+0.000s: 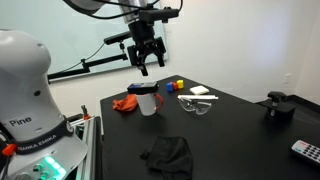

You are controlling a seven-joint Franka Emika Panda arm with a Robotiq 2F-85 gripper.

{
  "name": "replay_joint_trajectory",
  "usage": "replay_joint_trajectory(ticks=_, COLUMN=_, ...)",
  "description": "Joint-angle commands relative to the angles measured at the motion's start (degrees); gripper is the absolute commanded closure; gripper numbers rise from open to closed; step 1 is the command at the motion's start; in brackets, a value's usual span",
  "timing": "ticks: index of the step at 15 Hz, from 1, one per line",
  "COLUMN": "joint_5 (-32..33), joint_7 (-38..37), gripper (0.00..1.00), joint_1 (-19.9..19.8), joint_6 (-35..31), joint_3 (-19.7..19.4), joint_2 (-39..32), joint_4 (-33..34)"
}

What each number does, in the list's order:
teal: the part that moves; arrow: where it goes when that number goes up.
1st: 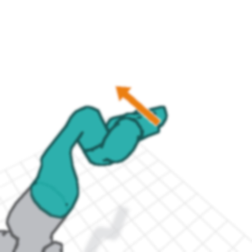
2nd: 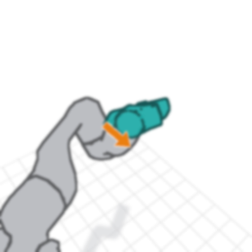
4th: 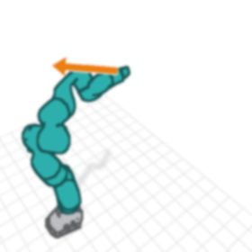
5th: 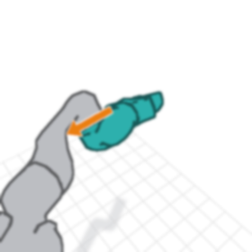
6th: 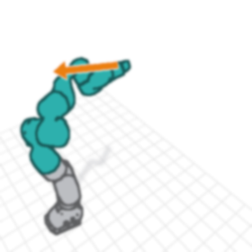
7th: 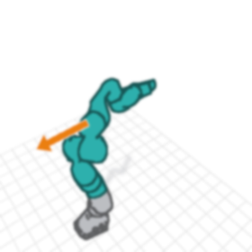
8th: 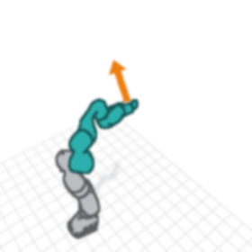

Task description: Put the black box on top of the white and red mug.

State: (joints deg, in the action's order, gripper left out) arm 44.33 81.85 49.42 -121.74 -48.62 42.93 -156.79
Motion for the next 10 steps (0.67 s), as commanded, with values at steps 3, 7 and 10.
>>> replay_joint_trajectory(ticks=3, joint_5=-9.2, joint_7=1.6, gripper=0.0, joint_1=-6.7, joint_6=-3.5, joint_3=7.2, joint_2=-6.6, joint_4=0.0)
replay_joint_trajectory(ticks=7, joint_5=-23.7, joint_7=-2.9, gripper=0.0, joint_1=-15.5, joint_6=-4.9, joint_3=16.4, joint_2=-13.5, joint_4=1.7)
replay_joint_trajectory(ticks=10, joint_5=-33.0, joint_7=-5.0, gripper=0.0, joint_1=-23.6, joint_6=-5.8, joint_3=24.5, joint_2=-17.3, joint_4=2.9)
